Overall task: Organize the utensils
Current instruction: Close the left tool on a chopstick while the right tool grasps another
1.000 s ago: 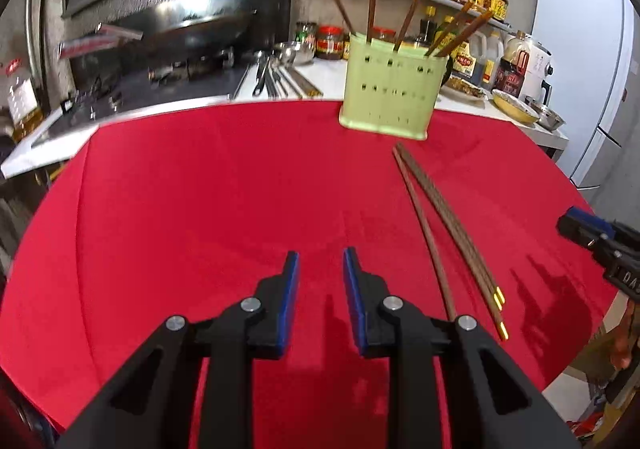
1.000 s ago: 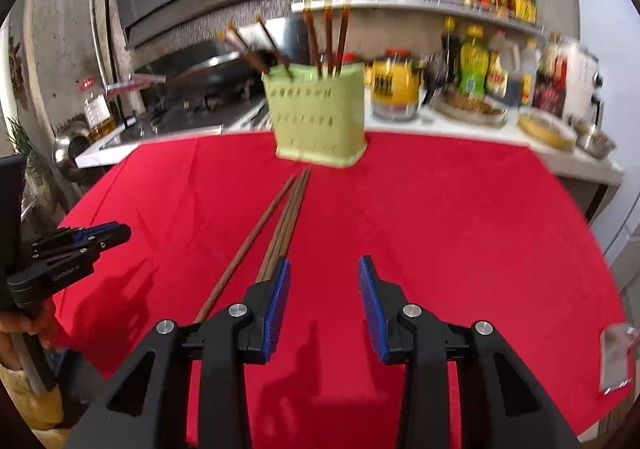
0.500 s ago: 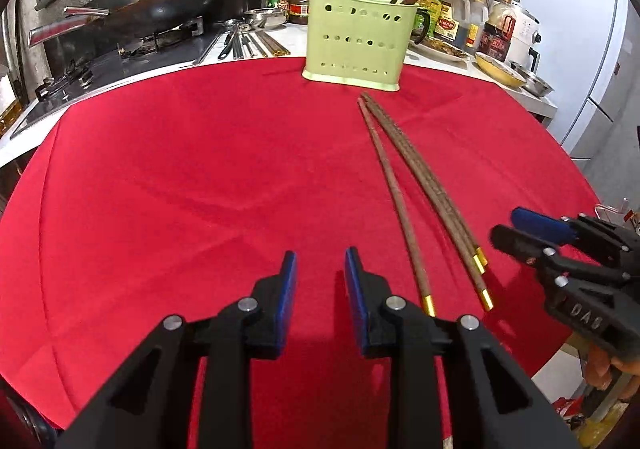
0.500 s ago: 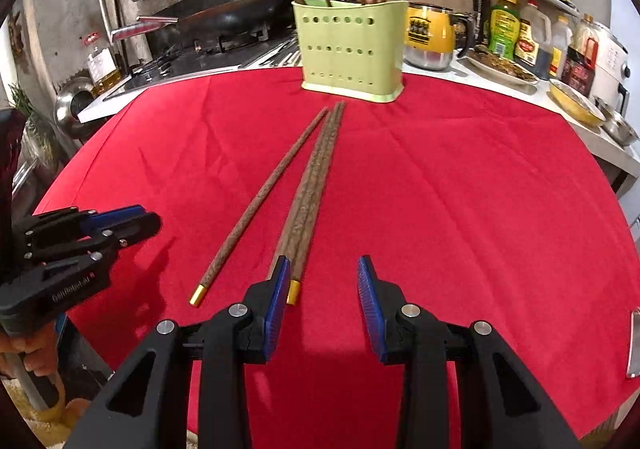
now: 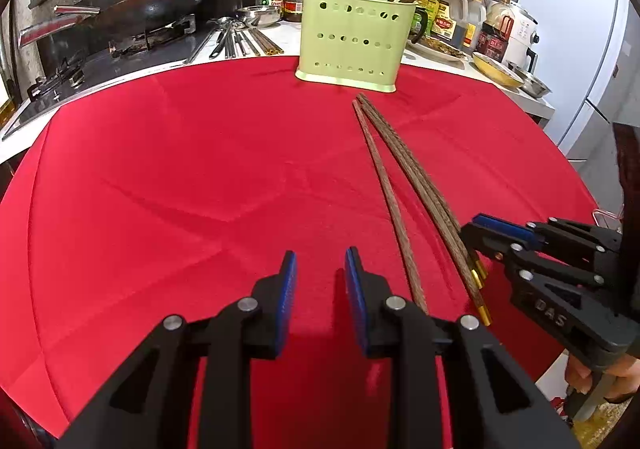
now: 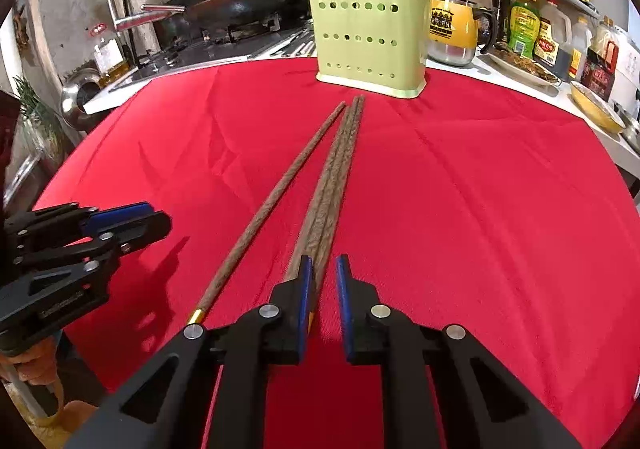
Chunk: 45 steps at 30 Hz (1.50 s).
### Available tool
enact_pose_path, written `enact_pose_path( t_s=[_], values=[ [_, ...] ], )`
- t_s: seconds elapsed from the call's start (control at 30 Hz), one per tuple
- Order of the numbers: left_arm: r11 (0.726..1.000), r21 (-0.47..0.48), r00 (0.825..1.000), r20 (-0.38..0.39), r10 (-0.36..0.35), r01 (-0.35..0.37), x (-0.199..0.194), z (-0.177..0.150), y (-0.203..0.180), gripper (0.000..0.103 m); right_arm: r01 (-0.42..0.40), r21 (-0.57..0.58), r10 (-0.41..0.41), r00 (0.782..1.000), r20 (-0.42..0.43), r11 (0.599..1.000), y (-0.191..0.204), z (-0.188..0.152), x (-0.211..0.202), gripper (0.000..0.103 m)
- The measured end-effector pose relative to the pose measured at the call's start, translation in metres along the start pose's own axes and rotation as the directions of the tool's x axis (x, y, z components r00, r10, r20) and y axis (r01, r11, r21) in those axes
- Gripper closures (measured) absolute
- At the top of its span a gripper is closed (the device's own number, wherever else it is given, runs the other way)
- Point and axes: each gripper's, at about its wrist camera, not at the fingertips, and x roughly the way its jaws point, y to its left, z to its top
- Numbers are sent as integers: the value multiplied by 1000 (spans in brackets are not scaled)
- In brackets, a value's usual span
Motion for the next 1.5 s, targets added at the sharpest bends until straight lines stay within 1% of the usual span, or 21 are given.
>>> enact_pose_path(
  t_s=[0.07,0.17,0.23,0.33,0.43,0.5,0.6,0.67,0.7,0.77,0.83,0.87,0.93,1.0,1.1,1.2,1.3,1.37,1.4,1.43,1.5],
  values=[
    [1000,9,1000,-2,-4,4,0,0,-3,79,50,11,-50,999,0,999,-6,-1,1,93],
    [999,19,1000,-6,-26,26,1,0,-8,79,64,54,-64,998,-1,996,-20,-5,-2,95],
    [998,29,999,-10,-52,52,1,1,-13,79,94,71,-94,996,-1,993,-30,-6,-5,94],
    [992,47,993,-22,-118,118,2,1,-24,79,58,89,-58,998,1,994,-42,-10,-8,92],
    [986,72,989,-40,-145,147,8,1,-36,79,59,77,-60,998,5,995,-44,-12,-10,92],
    [986,82,989,-60,-138,143,15,0,-43,79,50,72,-51,999,12,996,-44,-13,-11,92],
    [986,95,989,-76,-129,136,21,-2,-49,83,46,46,-47,999,22,998,-40,-14,-11,92],
    [987,122,993,-74,-95,103,21,-1,-53,89,38,40,-39,999,23,998,-39,-13,-9,92],
    [988,129,995,-72,-71,80,22,-1,-54,95,40,35,-41,999,29,999,-39,-12,-8,92],
    [989,134,996,-69,-56,65,22,0,-52,95,47,19,-48,998,36,999,-37,-10,-6,95],
    [989,145,999,-47,8,-1,21,0,-48,96,57,20,-58,997,41,998,-36,-11,-7,96],
    [990,141,999,-38,36,-30,20,-1,-44,96,66,34,-68,997,42,997,-38,-12,-8,96],
    [996,87,998,-39,39,-36,18,-1,-29,96,94,70,-97,995,40,993,-43,-15,-11,96],
    [997,56,997,-35,62,-60,16,0,-17,96,106,104,-110,993,32,989,-48,-19,-15,96],
    [998,23,997,-39,67,-66,11,-2,-6,96,100,93,-102,995,19,991,-43,-24,-20,96],
    [999,19,998,-45,50,-49,8,-4,-5,96,84,62,-85,996,11,995,-36,-26,-21,96],
    [1000,-6,999,-49,24,-24,7,-5,-1,96,94,24,-95,995,8,995,-32,-27,-22,94],
    [1000,-20,999,-47,10,-11,6,-6,3,96,80,24,-80,997,9,996,-32,-29,-24,88],
    [1000,-21,999,-45,5,-6,4,-7,3,96,81,22,-81,997,10,996,-32,-30,-24,81],
    [1000,-19,999,-44,3,-4,4,-7,4,96,78,13,-78,997,17,997,-31,-33,-25,77],
    [1000,-15,999,-40,-2,1,2,-10,5,96,76,-1,-76,997,33,997,-29,-37,-27,77]
  ],
)
